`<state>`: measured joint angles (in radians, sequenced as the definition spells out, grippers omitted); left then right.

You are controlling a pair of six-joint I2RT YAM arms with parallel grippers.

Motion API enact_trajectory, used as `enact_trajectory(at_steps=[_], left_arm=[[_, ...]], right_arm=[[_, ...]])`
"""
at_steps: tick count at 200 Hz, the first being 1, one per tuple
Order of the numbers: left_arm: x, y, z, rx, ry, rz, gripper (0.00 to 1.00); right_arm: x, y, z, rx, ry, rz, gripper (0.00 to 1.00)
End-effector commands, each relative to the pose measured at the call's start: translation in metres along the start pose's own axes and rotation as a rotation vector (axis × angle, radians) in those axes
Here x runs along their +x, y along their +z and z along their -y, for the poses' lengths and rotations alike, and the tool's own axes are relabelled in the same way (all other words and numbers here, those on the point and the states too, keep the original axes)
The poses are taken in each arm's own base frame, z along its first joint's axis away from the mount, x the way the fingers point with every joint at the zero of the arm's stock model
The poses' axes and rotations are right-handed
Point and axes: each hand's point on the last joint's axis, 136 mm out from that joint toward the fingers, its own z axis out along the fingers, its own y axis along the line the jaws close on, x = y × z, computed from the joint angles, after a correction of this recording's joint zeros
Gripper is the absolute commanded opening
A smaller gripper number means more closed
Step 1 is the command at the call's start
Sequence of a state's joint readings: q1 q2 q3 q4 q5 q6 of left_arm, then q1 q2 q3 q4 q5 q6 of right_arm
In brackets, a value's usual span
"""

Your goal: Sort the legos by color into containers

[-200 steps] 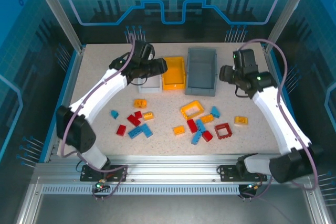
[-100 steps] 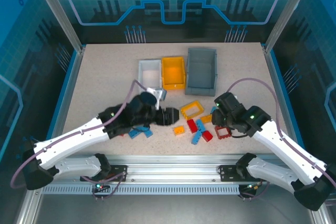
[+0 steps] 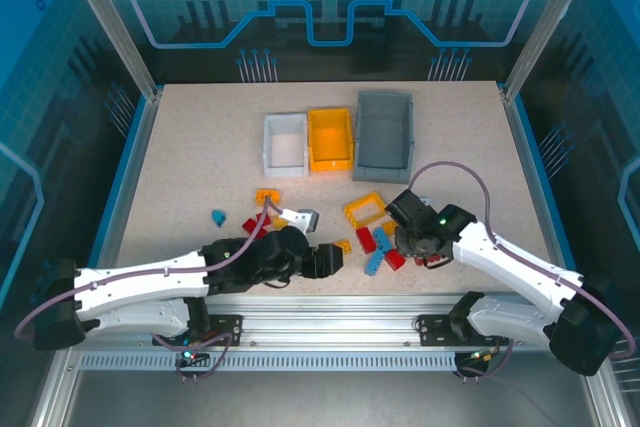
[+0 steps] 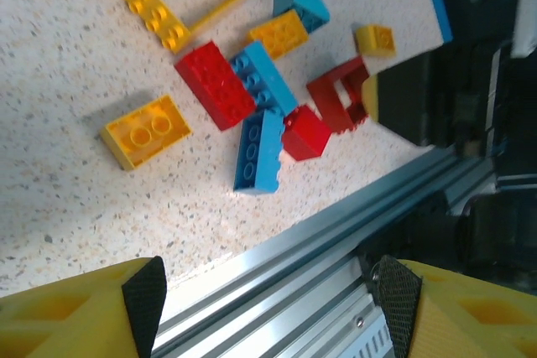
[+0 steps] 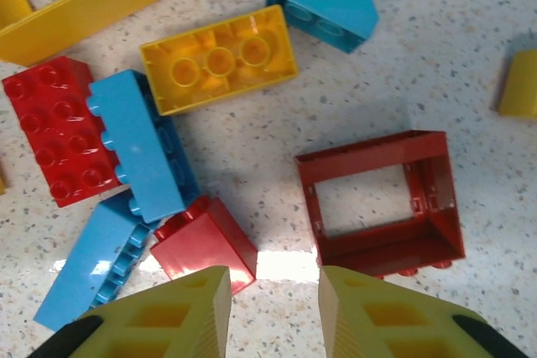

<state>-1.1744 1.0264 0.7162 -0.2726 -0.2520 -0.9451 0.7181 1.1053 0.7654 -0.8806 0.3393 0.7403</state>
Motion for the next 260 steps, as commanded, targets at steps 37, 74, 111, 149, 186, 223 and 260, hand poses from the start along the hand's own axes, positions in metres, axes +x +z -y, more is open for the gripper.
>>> enact_trajectory(at_steps=[37,74,111,149,186,223,260], left_arm=[[-0.018,-0.029,-0.039,-0.119,-0.046,0.14,0.71],[-0.018,-0.031,-0.041,-0.125,-0.042,0.144,0.72],[-0.018,-0.026,-0.035,-0.109,-0.028,0.132,0.72],[-0.02,-0.022,-0.014,-0.029,0.024,0.12,0.73],[-0.024,-0.017,0.01,0.039,0.1,0.116,0.75],[-0.024,-0.011,0.018,0.045,0.119,0.099,0.75],[-0.025,-0.01,0.02,0.048,0.116,0.104,0.75]], right_arm=[[-0.031,-0.01,-0.04,-0.123,0.032,0.085,0.43],[-0.06,0.011,-0.048,-0.232,0.368,0.079,0.4],[-0.092,0.026,-0.061,-0.271,0.566,0.074,0.33],[-0.09,0.054,-0.065,-0.22,0.68,-0.023,0.29],[-0.092,0.076,-0.069,-0.251,0.734,-0.059,0.29],[-0.085,0.089,-0.068,-0.228,0.779,-0.109,0.27],[-0.075,0.095,-0.061,-0.193,0.799,-0.137,0.25]])
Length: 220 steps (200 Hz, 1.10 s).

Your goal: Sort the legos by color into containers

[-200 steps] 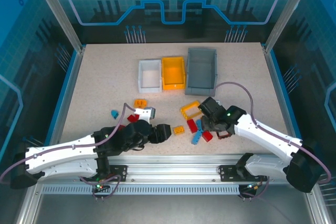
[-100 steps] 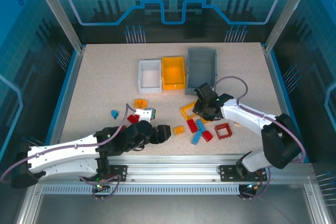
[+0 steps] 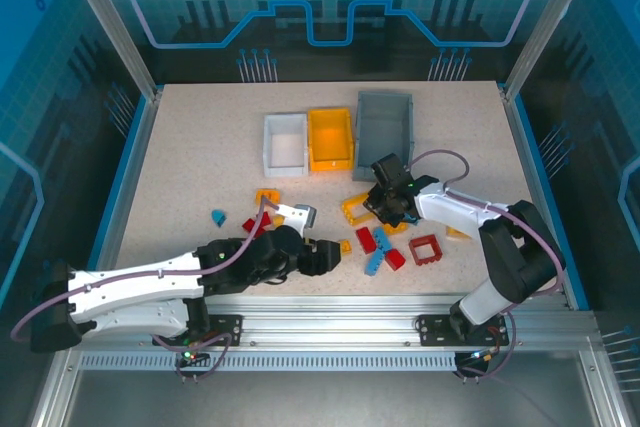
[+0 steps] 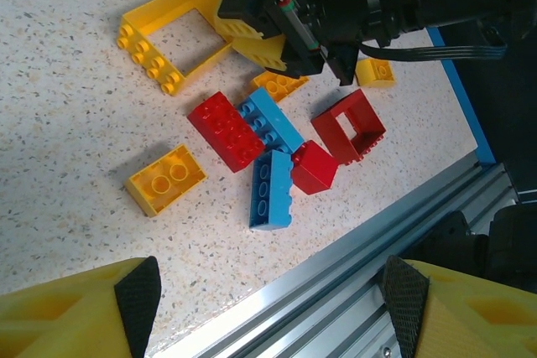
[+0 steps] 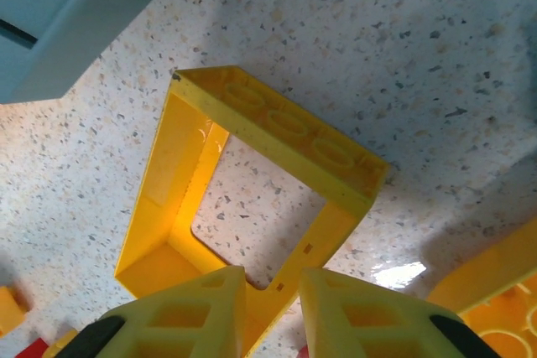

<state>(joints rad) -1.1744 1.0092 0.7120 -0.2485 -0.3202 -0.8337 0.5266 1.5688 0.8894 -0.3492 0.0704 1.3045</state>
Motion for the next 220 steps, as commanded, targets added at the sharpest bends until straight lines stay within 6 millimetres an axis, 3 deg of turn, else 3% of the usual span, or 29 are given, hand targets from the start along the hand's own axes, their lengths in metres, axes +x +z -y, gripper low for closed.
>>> enact_trajectory(at_steps=[1,31,67,70,79,103,173,194,200,220], left_arm=[[-0.013,-0.005,0.018,0.055,0.01,0.029,0.75],[-0.013,-0.007,0.018,0.052,0.011,0.029,0.75],[-0.013,-0.006,0.017,0.05,0.011,0.026,0.75],[-0.013,-0.006,0.018,0.051,0.011,0.026,0.75],[-0.013,-0.006,0.018,0.051,0.012,0.025,0.75],[-0.012,-0.005,0.018,0.05,0.009,0.024,0.75],[-0.016,-0.009,0.027,0.081,0.03,0.022,0.76],[-0.019,-0.012,0.032,0.103,0.047,0.03,0.83],[-0.02,-0.012,0.034,0.104,0.051,0.033,0.83],[-0.022,-0.013,0.034,0.1,0.056,0.037,0.84]], right_arm=[[0.006,0.012,0.025,0.087,0.05,-0.036,0.25],[0.002,0.002,0.027,0.071,0.055,0.001,0.25],[-0.009,-0.024,0.017,0.046,0.004,0.068,0.27],[-0.013,-0.03,0.007,0.024,0.0,0.082,0.27],[-0.015,-0.037,0.003,0.013,-0.007,0.098,0.28],[-0.015,-0.046,0.0,0.003,-0.005,0.109,0.29],[-0.006,-0.013,0.005,0.011,0.069,0.034,0.33],[-0.004,-0.003,0.006,0.016,0.093,0.007,0.32],[0.001,0.003,0.018,0.043,0.101,-0.007,0.32],[0.002,0.008,0.019,0.047,0.114,-0.013,0.32]])
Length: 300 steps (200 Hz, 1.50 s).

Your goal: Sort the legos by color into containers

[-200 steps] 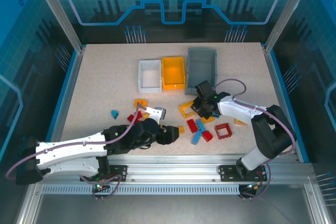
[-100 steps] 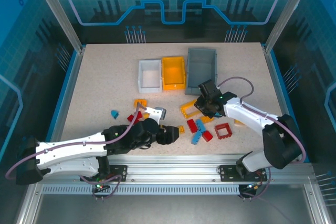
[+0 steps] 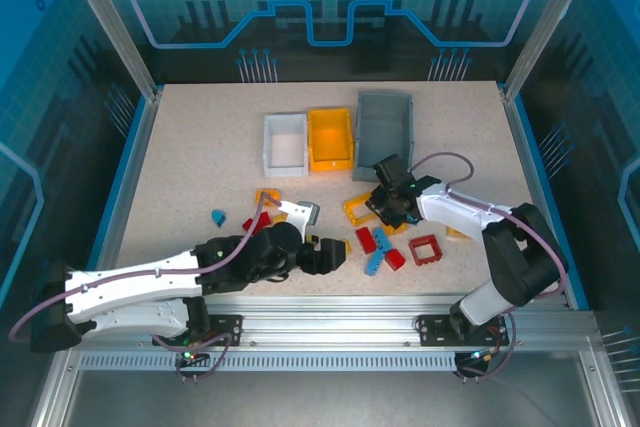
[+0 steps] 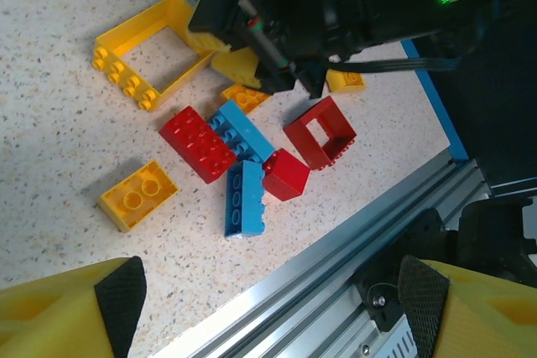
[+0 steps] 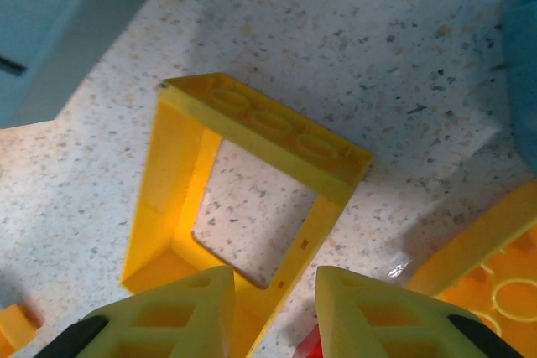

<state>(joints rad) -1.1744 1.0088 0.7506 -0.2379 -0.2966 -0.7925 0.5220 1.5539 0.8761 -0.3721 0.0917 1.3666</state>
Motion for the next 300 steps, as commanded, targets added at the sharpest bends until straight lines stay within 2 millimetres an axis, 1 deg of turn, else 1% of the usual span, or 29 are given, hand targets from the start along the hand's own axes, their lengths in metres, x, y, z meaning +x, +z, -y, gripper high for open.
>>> enact_trajectory(at_steps=[1,22,42,68,85,87,88,90,96,105,121,134,146,152,168,175,179,187,201,203,205,216,225,228,231,250,272,282,300], left_arm=[[-0.013,-0.006,0.016,0.048,0.027,0.026,0.84],[-0.012,-0.005,0.017,0.05,0.027,0.024,0.84],[-0.012,-0.004,0.017,0.049,0.026,0.022,0.84],[-0.014,-0.005,0.018,0.049,0.03,0.027,0.83],[-0.014,-0.006,0.017,0.045,0.034,0.03,0.83],[-0.015,-0.006,0.017,0.045,0.033,0.031,0.83],[-0.015,-0.006,0.018,0.045,0.034,0.032,0.83],[-0.015,-0.006,0.017,0.044,0.036,0.032,0.83],[-0.015,-0.006,0.017,0.041,0.037,0.033,0.83],[-0.017,-0.007,0.017,0.038,0.037,0.039,0.83],[-0.022,-0.009,0.019,0.035,0.049,0.054,0.83],[-0.029,-0.01,0.021,0.027,0.061,0.068,0.83],[-0.042,-0.012,0.026,0.027,0.063,0.083,0.84],[-0.049,-0.012,0.028,0.031,0.065,0.091,0.85],[-0.074,-0.011,0.033,0.037,0.05,0.107,0.86],[-0.085,-0.006,0.034,0.036,0.047,0.099,0.86],[-0.093,-0.006,0.037,0.045,0.045,0.1,0.86],[-0.105,0.001,0.038,0.034,0.049,0.09,0.87],[-0.127,0.012,0.04,0.015,0.059,0.084,0.87],[-0.127,0.017,0.038,0.005,0.062,0.073,0.87],[-0.132,0.019,0.038,0.001,0.063,0.076,0.87],[-0.146,0.032,0.035,-0.043,0.08,0.072,0.87],[-0.155,0.046,0.027,-0.092,0.076,0.07,0.87],[-0.159,0.046,0.028,-0.095,0.076,0.078,0.87],[-0.162,0.053,0.025,-0.11,0.074,0.075,0.87],[-0.179,0.073,0.015,-0.174,0.071,0.107,0.87],[-0.188,0.093,0.008,-0.199,0.062,0.128,0.86],[-0.188,0.1,0.006,-0.197,0.059,0.125,0.86],[-0.185,0.107,0.006,-0.188,0.054,0.114,0.86]], right_arm=[[0.004,0.01,0.01,0.022,0.047,-0.029,0.32],[0.002,0.014,0.01,0.027,0.053,-0.029,0.3],[0.001,0.019,0.011,0.035,0.069,-0.035,0.25],[-0.002,0.021,0.008,0.034,0.077,-0.027,0.15],[-0.004,0.014,0.007,0.03,0.062,-0.002,0.06],[-0.004,0.012,0.007,0.03,0.059,0.003,0.05],[-0.006,0.009,0.001,0.016,0.056,0.009,0.05],[-0.008,0.005,-0.004,0.007,0.049,0.019,0.04],[-0.011,-0.005,-0.01,-0.004,0.028,0.049,0.02],[-0.015,-0.022,-0.017,-0.011,-0.012,0.099,0.0],[-0.025,-0.059,-0.031,-0.029,-0.098,0.205,0.0],[-0.035,-0.087,-0.036,-0.022,-0.17,0.29,0.0],[-0.05,-0.108,-0.039,-0.01,-0.222,0.363,0.0],[-0.058,-0.116,-0.044,-0.016,-0.254,0.392,0.0],[-0.08,-0.13,-0.062,-0.01,-0.369,0.444,0.0],[-0.091,-0.133,-0.071,-0.004,-0.426,0.461,0.0],[-0.097,-0.132,-0.077,0.0,-0.461,0.464,0.0],[-0.109,-0.13,-0.087,0.012,-0.519,0.462,0.0],[-0.131,-0.117,-0.104,0.031,-0.602,0.433,0.0],[-0.134,-0.114,-0.105,0.038,-0.612,0.427,0.0],[-0.137,-0.114,-0.107,0.04,-0.617,0.425,0.0],[-0.153,-0.099,-0.113,0.076,-0.645,0.389,0.0],[-0.165,-0.086,-0.116,0.101,-0.664,0.354,0.0],[-0.169,-0.084,-0.118,0.107,-0.669,0.35,0.0],[-0.172,-0.08,-0.119,0.115,-0.674,0.339,0.0],[-0.189,-0.054,-0.127,0.143,-0.695,0.279,0.0],[-0.199,-0.02,-0.134,0.155,-0.704,0.206,0.0],[-0.202,-0.006,-0.136,0.154,-0.702,0.179,0.0],[-0.204,0.016,-0.138,0.156,-0.689,0.139,0.0]])
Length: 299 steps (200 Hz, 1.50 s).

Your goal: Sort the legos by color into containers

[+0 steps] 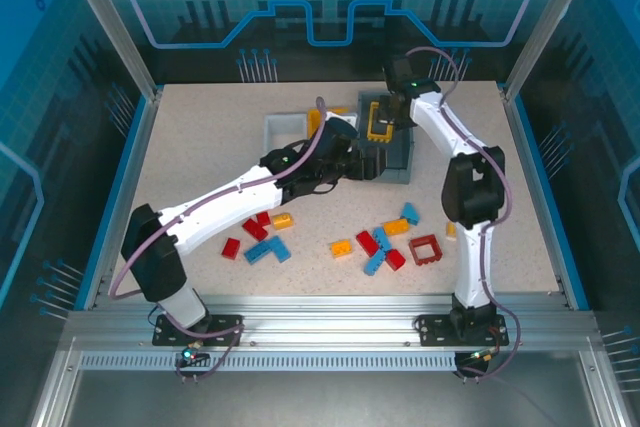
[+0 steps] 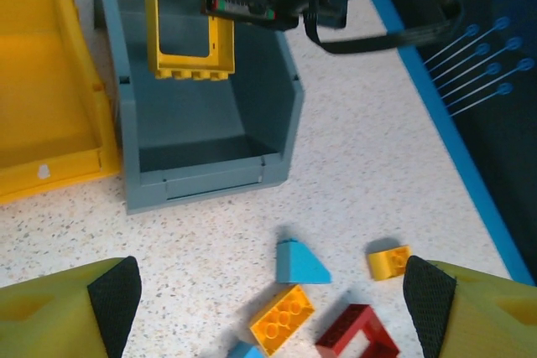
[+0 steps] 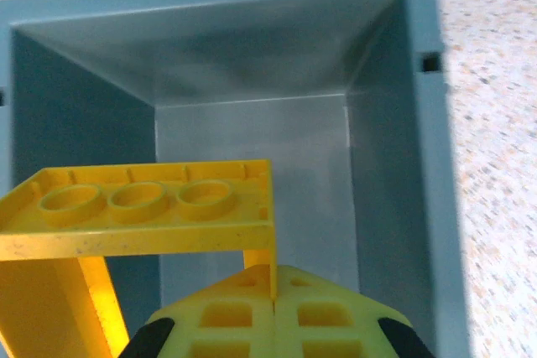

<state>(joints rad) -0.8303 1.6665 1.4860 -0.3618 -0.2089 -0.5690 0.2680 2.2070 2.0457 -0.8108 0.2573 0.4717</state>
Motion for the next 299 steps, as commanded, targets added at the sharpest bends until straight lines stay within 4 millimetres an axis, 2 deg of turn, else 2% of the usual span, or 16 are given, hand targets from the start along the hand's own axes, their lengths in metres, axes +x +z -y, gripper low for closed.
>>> enact_trajectory(at_steps=[1,8,16,40,75,98,131,157,170,182,192,197,215,240,266,299], left_arm=[[-0.014,-0.001,0.005,0.007,0.013,0.034,0.86],[-0.012,0.0,0.004,0.009,0.009,0.03,0.86],[-0.01,0.0,0.003,0.011,0.006,0.024,0.86],[-0.003,-0.006,0.0,0.022,0.001,0.014,0.85],[0.005,-0.017,-0.004,0.026,-0.008,0.003,0.85],[0.008,-0.026,-0.009,0.02,-0.009,-0.001,0.84],[0.017,-0.038,-0.016,0.019,-0.009,-0.019,0.83],[0.034,-0.044,-0.011,0.06,0.011,-0.091,0.81],[0.049,-0.043,-0.005,0.1,0.037,-0.143,0.8],[0.066,-0.041,0.002,0.126,0.073,-0.186,0.79],[0.079,-0.038,0.013,0.164,0.104,-0.221,0.77],[0.086,-0.037,0.018,0.18,0.123,-0.24,0.77],[0.111,-0.029,0.041,0.233,0.212,-0.305,0.74],[0.145,-0.005,0.063,0.26,0.321,-0.395,0.64],[0.174,0.027,0.078,0.266,0.388,-0.468,0.57],[0.195,0.066,0.09,0.251,0.468,-0.509,0.55]], right_arm=[[0.014,0.019,-0.004,-0.029,-0.039,-0.112,0.0],[0.013,0.021,-0.006,-0.03,-0.032,-0.115,0.0],[0.019,0.036,-0.005,-0.02,-0.027,-0.144,0.0],[0.02,0.046,-0.009,-0.03,-0.016,-0.158,0.02],[0.015,0.04,-0.011,-0.043,-0.011,-0.146,0.23],[0.005,0.017,-0.012,-0.062,-0.008,-0.103,0.31],[-0.019,-0.056,-0.013,-0.1,0.0,0.025,0.3],[-0.025,-0.129,-0.006,-0.115,-0.001,0.146,0.29],[-0.01,-0.16,0.002,-0.126,0.011,0.171,0.29],[0.017,-0.182,0.011,-0.149,0.039,0.168,0.29],[0.049,-0.196,0.024,-0.159,0.074,0.153,0.29],[0.063,-0.194,0.028,-0.153,0.088,0.133,0.29],[0.122,-0.212,0.051,-0.165,0.158,0.097,0.29],[0.19,-0.237,0.077,-0.227,0.241,0.066,0.3],[0.228,-0.269,0.104,-0.259,0.316,0.1,0.33],[0.25,-0.304,0.132,-0.278,0.373,0.189,0.35]])
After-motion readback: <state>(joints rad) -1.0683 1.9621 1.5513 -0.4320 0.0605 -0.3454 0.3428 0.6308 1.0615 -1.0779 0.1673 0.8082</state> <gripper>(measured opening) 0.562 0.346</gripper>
